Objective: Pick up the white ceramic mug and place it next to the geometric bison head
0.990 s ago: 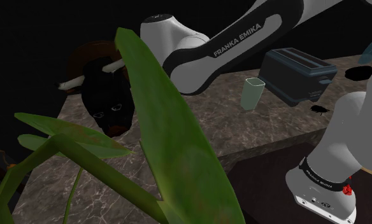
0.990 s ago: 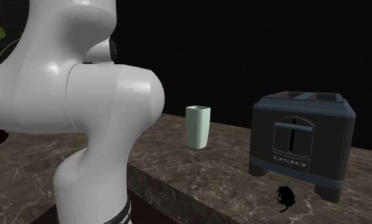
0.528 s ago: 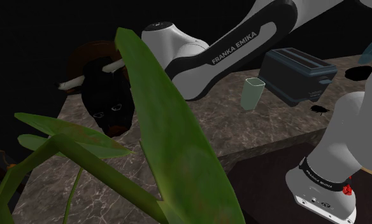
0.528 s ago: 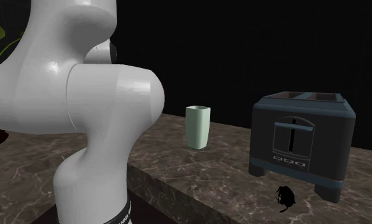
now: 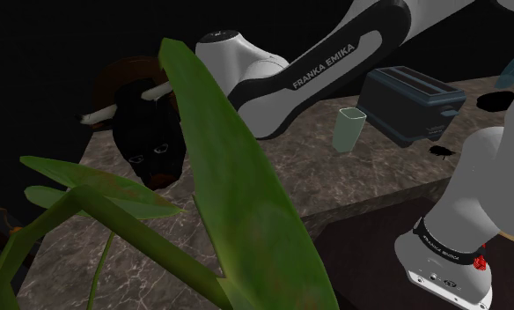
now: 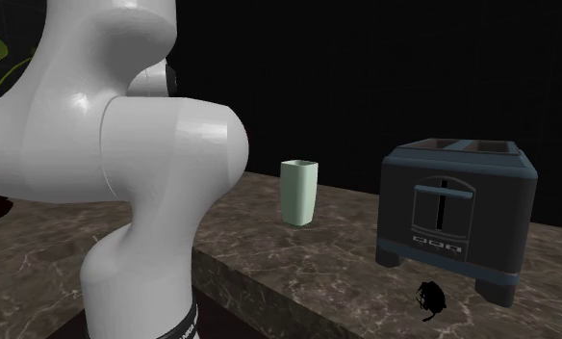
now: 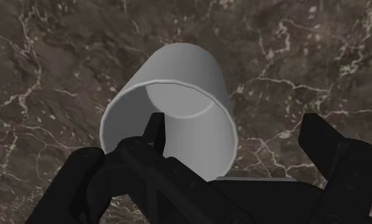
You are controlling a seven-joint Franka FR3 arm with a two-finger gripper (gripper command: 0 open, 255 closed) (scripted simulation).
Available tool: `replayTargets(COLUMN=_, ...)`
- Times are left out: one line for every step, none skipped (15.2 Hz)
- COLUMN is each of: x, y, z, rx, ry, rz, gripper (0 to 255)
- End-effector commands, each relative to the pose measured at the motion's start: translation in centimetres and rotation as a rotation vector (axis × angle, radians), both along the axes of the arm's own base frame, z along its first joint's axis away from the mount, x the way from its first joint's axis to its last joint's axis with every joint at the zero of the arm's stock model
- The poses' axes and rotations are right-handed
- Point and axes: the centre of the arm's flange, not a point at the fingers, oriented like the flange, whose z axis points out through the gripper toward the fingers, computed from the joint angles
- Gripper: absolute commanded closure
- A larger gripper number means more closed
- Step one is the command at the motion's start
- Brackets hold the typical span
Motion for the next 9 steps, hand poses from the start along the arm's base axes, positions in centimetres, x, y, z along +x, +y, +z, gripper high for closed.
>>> replayTargets(x=-0.1, y=0.0, z=1.3, rx=0.0, ry=0.0, rz=0.0, gripper=0)
replayTargets(x=-0.1, y=0.0, z=2.6, rx=0.0, ry=0.0, rz=0.0, gripper=0)
replayTargets(x=-0.2, y=0.0, z=4.0, rx=0.0, ry=0.0, rz=0.0, gripper=0)
replayTargets(x=-0.3, y=0.0, z=5.0, rx=0.0, ry=0.0, rz=0.0, gripper=0)
replayTargets(x=-0.3, y=0.0, z=5.0, rx=0.0, ry=0.0, rz=0.0, gripper=0)
replayTargets(x=-0.3, y=0.0, z=5.0, rx=0.0, ry=0.0, rz=0.0, gripper=0)
replayTargets(x=-0.3, y=0.0, z=5.0, rx=0.0, ry=0.0, rz=0.0, gripper=0)
replayTargets(x=-0.3, y=0.0, z=5.0, rx=0.0, ry=0.0, rz=0.0, gripper=0)
replayTargets(x=-0.3, y=0.0, z=5.0, rx=0.0, ry=0.0, rz=0.0, gripper=0)
